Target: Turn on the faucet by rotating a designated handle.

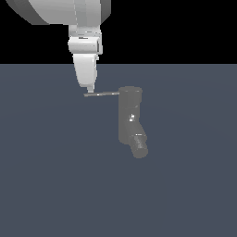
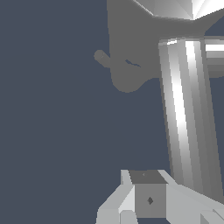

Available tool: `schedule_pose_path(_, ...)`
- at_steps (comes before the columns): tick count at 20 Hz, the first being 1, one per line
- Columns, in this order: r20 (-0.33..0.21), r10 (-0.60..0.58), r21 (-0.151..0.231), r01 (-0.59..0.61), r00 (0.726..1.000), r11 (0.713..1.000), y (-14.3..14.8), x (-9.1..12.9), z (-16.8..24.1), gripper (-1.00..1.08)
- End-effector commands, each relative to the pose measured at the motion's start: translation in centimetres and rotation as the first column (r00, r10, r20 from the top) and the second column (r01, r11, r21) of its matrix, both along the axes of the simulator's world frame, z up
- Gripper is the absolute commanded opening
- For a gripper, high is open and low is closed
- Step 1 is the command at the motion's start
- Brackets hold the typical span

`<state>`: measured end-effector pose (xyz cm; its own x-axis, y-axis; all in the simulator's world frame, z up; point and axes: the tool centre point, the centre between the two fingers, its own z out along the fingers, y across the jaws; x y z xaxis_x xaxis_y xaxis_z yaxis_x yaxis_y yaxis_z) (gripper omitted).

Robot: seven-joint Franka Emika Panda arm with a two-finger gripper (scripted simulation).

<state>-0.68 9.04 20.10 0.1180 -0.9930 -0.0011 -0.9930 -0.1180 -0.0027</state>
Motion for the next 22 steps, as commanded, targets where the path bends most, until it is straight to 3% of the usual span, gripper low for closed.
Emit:
schedule_pose_path(1, -0.003, -0.003, -0.002, 0.003, 1.000, 1.000, -0.3, -0.9, 0.0, -1.00)
schedule_pose_path(22, -0.003, -0.003, -0.002, 0.003, 1.000, 1.000, -1.2, -6.8, 0.0, -1.00)
